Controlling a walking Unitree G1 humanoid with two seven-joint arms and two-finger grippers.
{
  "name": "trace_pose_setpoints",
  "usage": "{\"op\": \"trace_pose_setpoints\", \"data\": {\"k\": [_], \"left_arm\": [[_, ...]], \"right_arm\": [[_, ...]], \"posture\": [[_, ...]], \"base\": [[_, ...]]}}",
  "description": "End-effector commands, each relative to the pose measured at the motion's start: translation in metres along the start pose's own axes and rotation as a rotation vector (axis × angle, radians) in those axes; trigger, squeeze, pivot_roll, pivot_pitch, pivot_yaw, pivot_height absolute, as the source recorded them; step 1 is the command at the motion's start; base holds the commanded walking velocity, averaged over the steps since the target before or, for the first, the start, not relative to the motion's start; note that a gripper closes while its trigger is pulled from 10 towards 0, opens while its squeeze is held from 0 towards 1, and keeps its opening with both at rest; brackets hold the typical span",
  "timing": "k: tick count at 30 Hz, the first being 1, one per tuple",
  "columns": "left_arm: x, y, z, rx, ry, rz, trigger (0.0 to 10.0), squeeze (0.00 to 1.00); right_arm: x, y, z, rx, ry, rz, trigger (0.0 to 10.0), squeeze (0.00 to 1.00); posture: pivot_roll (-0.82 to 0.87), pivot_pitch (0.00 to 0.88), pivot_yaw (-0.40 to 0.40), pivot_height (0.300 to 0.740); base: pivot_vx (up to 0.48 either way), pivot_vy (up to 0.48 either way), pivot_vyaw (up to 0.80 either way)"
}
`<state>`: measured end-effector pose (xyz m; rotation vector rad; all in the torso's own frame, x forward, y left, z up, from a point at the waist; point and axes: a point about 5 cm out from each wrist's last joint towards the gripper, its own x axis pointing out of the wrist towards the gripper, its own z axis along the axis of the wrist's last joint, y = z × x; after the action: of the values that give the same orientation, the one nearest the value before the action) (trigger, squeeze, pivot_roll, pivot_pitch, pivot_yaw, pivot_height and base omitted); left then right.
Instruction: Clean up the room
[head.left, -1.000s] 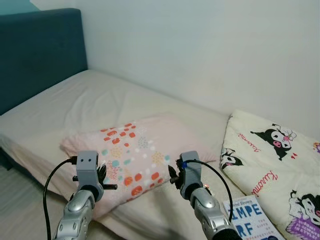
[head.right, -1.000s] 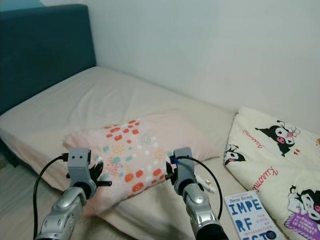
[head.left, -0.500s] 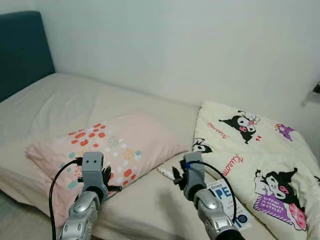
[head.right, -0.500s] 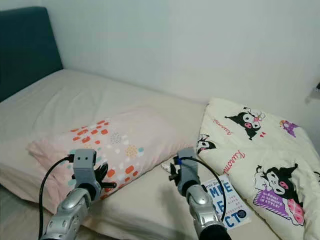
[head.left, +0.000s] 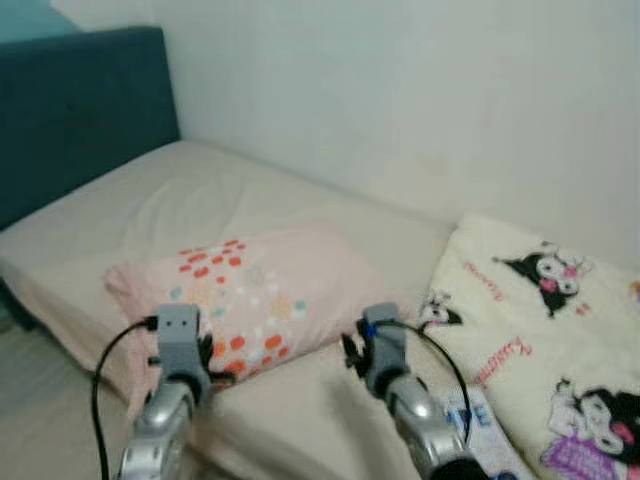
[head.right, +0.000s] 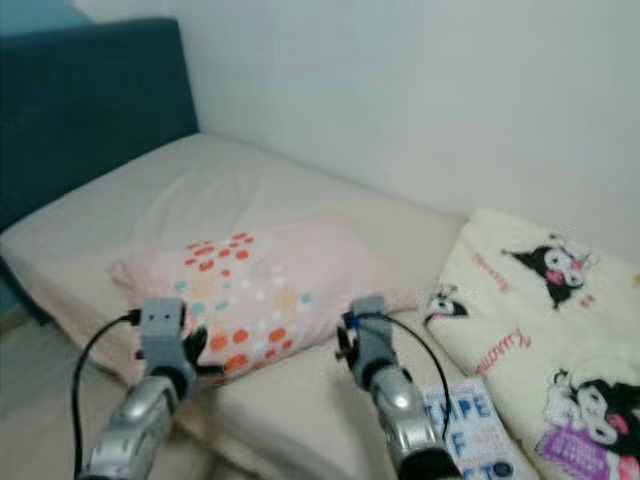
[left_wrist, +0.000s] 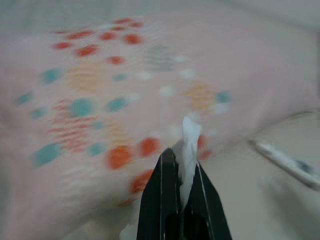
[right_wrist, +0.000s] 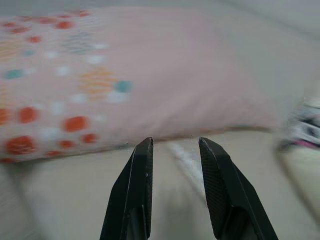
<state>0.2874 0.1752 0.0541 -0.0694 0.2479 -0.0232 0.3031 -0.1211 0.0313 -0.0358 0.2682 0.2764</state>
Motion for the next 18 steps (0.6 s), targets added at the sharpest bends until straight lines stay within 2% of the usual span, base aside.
{"op": "trace_pose_setpoints", "data": {"k": [1,13,18], "left_arm": [[-0.001,0.0007,-0.005,-0.004,0.021,0.002,10.0,0.0],[-0.002,0.0043,-0.0058,-0.005,0.018,0.013,10.0,0.0],[-0.0013,0.0044,-0.0049,-0.007,0.017,0.008,10.0,0.0]], "right_arm": [[-0.0007,-0.0008,-0.0022,0.012,0.011,-0.007,10.0,0.0],[-0.0017,0.0012,-0.0055,0.019,0.025,-0.001,10.0,0.0],[-0.0012,0.0011,-0.0054,0.021,0.028,0.0,10.0,0.0]], "posture": [[0.0,0.0,-0.121,0.74],[0.0,0.0,-0.122,0.74],[0.0,0.0,-0.12,0.74]], "base": [[0.0,0.0,0.0],[0.0,0.0,0.0],[0.0,0.48,0.0]]}}
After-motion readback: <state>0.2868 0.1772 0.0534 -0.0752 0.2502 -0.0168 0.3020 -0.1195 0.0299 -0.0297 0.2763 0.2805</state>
